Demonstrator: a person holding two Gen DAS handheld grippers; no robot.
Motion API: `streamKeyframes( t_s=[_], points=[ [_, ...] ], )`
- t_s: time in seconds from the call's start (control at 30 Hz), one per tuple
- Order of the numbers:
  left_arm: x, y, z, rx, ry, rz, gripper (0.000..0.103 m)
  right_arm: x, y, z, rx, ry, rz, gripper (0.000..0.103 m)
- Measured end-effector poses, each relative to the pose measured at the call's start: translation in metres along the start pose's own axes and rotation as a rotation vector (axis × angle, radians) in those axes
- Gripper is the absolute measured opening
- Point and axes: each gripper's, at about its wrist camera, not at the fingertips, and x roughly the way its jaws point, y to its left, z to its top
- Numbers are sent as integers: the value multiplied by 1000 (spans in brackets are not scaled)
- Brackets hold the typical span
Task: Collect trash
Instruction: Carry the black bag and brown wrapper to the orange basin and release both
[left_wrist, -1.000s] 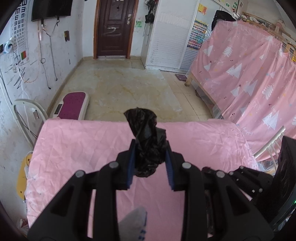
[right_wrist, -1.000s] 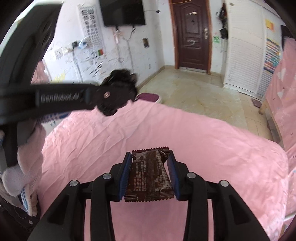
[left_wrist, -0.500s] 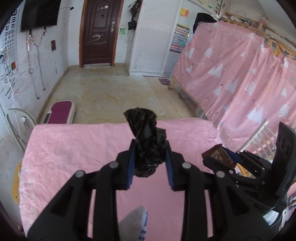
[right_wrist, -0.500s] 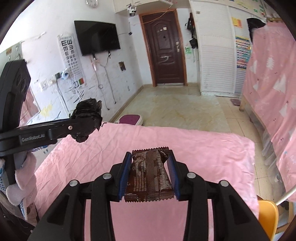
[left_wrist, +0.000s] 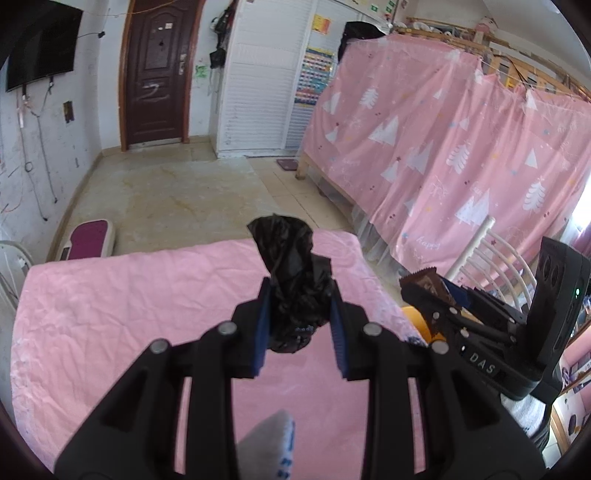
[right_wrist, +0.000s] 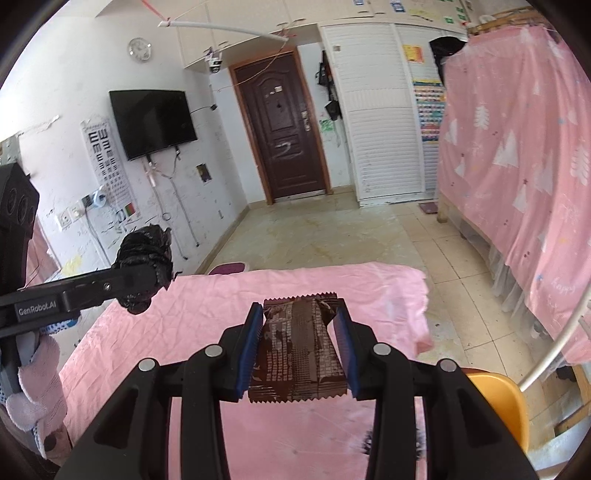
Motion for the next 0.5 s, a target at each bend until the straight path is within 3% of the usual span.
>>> streamKeyframes(
  t_s=[0.5],
  points=[
    [34, -86, -9, 118, 70, -78, 28, -46, -98, -17, 131, -73, -123, 29]
  ],
)
